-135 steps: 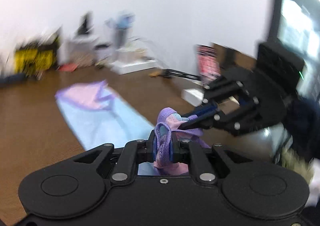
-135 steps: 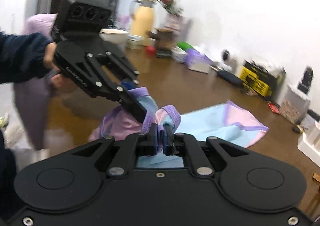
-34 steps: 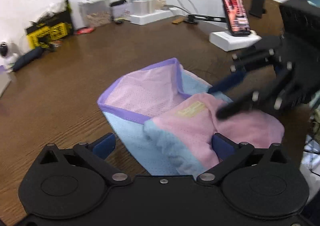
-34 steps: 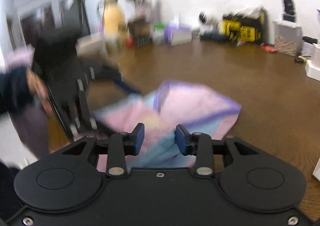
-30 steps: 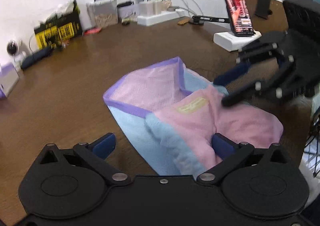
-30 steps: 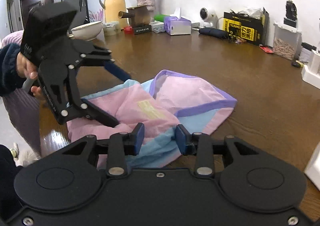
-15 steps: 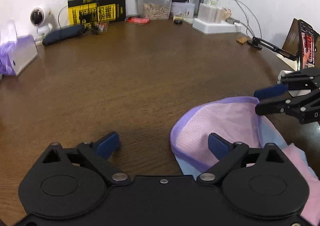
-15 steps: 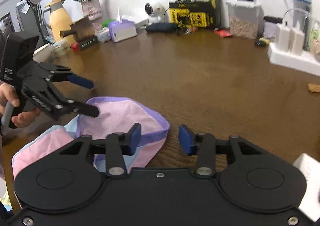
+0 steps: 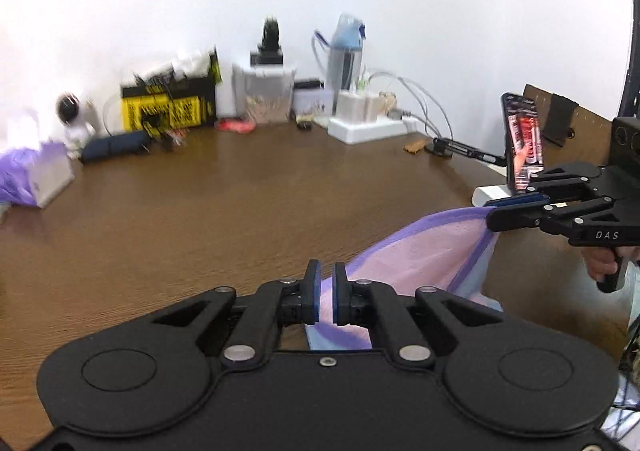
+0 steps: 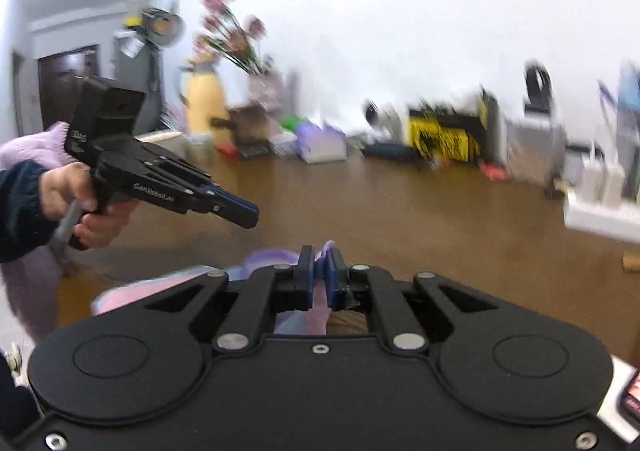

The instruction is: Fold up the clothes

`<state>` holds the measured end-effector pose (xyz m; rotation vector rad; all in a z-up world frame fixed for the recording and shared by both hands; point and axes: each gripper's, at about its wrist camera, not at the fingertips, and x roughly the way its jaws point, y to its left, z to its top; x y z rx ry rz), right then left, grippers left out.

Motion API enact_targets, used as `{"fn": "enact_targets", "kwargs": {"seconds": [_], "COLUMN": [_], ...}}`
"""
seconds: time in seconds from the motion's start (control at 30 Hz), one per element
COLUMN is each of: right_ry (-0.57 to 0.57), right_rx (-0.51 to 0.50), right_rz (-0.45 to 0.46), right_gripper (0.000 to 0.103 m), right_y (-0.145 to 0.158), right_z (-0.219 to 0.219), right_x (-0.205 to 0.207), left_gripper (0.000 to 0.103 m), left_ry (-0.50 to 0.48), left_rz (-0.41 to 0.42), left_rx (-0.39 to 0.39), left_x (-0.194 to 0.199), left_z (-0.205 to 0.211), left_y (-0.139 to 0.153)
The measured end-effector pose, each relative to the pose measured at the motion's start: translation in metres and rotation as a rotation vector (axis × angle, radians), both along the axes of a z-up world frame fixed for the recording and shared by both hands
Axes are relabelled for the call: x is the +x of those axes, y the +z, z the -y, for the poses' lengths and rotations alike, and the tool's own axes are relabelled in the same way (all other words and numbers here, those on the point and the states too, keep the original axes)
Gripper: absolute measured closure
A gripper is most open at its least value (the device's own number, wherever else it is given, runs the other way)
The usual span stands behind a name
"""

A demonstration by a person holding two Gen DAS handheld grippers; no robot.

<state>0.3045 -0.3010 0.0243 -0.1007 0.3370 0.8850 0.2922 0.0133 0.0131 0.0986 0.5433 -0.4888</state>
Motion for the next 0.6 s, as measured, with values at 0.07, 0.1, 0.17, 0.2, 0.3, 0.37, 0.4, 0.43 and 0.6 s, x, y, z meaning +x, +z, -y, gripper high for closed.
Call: {"fn": "enact_targets", "kwargs": {"seconds": [0.07,0.1,0.17,0.2,0.3,0.37,0.4,0.43,0.6], "right_ry": [0.050,0.068,0.105,0.106,0.073,0.046,0.037,0.033,0.027], "right_rx": [0.003,0.000,-0.050,-0.072,-0.119,-0.109,-0.102,-0.097,-0.085], "right_rz": [0.038,0.046,0.054,0.052,0.043,0.040,0.036,0.036,0.038], "right_gripper": [0.095,0.094,0.094,0.094,0.094,0.094,0.094,0.094,0.094], "right_y": [0.002,0.003,0.001,-0.001,-0.006,-0.006,-0.006,-0.006,-0.007], "right_z": [0.003,0.004,0.001,0.000,-0.005,-0.005,-0.004,-0.004,-0.005], "right_x": [-0.017,-0.022,-0.030,-0.031,-0.028,-0.025,-0.024,-0.024,-0.021], "left_gripper": [0.097,0.096,0.071,0.030,0.011,0.022,0.029,0.032,0.095], "left_ry": [-0.049,-0.073,-0.061,-0.060,-0.113,-0.142,-0.146,-0.150,-0.187], "left_rz": [0.013,0.020,0.012,-0.017,-0.054,-0.083,-0.113,-0.160,-0.289], "left_rx": [0.038,0.056,0.118,0.137,0.161,0.200,0.207,0.209,0.214], "left_x": [-0.011,-0.017,-0.008,0.004,0.042,0.065,0.074,0.086,0.111], "left_z": [0.006,0.009,0.017,0.021,0.035,0.047,0.050,0.054,0.058], "left_y": [0.000,0.000,-0.003,-0.005,-0.010,-0.014,-0.017,-0.021,-0.037]}}
